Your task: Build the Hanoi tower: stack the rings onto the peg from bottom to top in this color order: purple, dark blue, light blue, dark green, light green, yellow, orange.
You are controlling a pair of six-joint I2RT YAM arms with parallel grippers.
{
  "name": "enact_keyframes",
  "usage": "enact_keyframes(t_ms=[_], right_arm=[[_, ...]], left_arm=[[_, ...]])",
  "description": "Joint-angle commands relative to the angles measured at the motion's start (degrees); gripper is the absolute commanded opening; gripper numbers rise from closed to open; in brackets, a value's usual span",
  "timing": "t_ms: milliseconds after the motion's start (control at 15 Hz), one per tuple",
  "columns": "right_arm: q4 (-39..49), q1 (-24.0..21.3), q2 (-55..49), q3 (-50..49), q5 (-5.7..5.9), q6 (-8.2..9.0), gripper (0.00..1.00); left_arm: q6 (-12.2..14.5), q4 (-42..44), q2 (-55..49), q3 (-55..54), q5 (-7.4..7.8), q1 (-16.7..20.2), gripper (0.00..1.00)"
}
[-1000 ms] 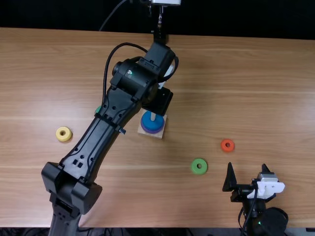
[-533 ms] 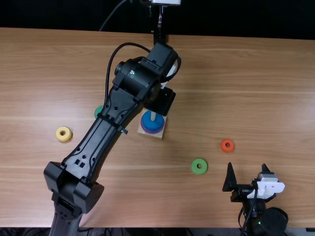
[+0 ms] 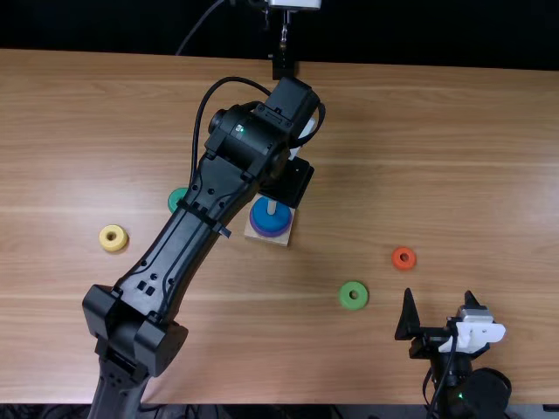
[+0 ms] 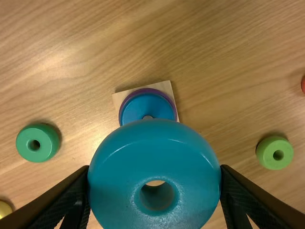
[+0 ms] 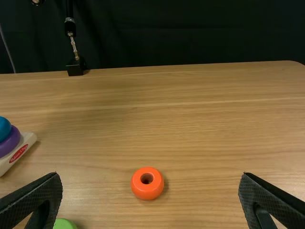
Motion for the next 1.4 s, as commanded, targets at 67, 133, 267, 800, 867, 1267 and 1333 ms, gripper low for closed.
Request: enact_keyframes(t_ms=[67, 133, 267, 800, 867, 1267, 1333], right_arm=[[-4.2, -0.6, -0.7, -3.1, -0.15, 0.13, 1.00], [-4.2, -0.6, -0.7, -3.1, -0.15, 0.13, 1.00], [-4.2, -0.6, -0.7, -3.1, -0.15, 0.13, 1.00], [-4.2, -0.6, -0.7, -3.1, -0.15, 0.13, 1.00], [-4.2, -0.6, -0.7, -3.1, -0.15, 0.13, 1.00], [-4.2, -0.6, -0.7, -3.1, -0.15, 0.13, 1.00], [-4.2, -0.7, -0.7, -3.1, -0.15, 0.13, 1.00]], left_arm=[[-0.2, -0.2, 2.4, 1.5, 0.24, -0.2, 0.09], [-0.3, -0.2, 2.4, 1.5, 0.14, -0.1, 0.09], [-0.2, -0.1, 2.6, 1.4, 0.24, 0.0, 0.09], [-0.2, -0.4, 3.4, 1.4, 0.03, 0.1, 1.00], [-0.2, -1.9, 3.2, 1.4, 0.24, 0.2, 1.00], [-0.2, -2.9, 2.5, 1.6, 0.14, 0.6, 1.00], [-0.2, -2.1, 2.0, 1.0, 0.14, 1.6, 1.00]])
